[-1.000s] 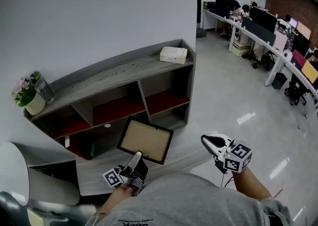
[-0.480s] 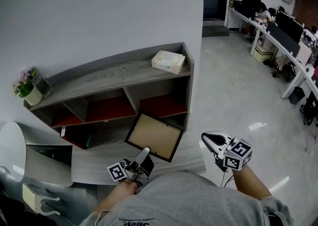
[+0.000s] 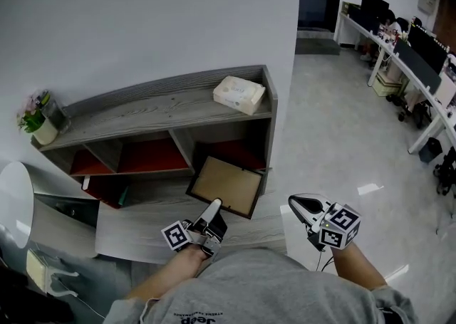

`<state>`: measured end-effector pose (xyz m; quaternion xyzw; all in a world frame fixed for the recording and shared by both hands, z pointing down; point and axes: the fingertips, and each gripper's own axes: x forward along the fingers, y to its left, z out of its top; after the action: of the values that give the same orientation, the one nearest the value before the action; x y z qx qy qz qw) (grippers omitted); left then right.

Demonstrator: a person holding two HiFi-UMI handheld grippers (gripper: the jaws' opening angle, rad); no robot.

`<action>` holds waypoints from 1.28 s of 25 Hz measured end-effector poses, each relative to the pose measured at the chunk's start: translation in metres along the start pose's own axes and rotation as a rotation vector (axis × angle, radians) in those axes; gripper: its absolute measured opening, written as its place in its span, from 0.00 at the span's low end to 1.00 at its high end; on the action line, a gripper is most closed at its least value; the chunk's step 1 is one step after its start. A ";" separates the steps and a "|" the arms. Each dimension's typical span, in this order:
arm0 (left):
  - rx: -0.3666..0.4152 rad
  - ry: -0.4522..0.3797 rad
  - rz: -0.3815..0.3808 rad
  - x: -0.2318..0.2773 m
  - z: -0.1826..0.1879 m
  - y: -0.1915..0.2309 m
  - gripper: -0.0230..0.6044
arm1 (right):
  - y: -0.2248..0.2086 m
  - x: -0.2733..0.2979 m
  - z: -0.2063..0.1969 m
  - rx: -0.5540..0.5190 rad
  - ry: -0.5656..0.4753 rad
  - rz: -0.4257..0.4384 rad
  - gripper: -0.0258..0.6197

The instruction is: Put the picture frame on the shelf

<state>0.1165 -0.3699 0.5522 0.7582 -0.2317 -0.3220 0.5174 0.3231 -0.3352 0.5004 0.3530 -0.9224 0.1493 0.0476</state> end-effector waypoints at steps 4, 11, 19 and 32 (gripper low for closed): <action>-0.018 -0.060 0.059 0.013 0.004 0.019 0.18 | -0.011 0.002 -0.003 0.013 0.009 0.002 0.07; -0.043 -0.107 0.115 0.028 0.009 0.042 0.18 | -0.018 0.005 -0.006 0.011 0.040 0.011 0.07; -0.076 -0.183 0.192 0.037 0.016 0.067 0.18 | -0.027 0.001 -0.010 0.015 0.058 -0.004 0.07; -0.091 -0.230 0.273 0.063 0.025 0.089 0.18 | -0.032 -0.004 -0.012 0.023 0.073 -0.015 0.07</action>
<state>0.1401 -0.4609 0.6129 0.6538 -0.3753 -0.3434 0.5601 0.3471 -0.3520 0.5186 0.3546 -0.9156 0.1724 0.0782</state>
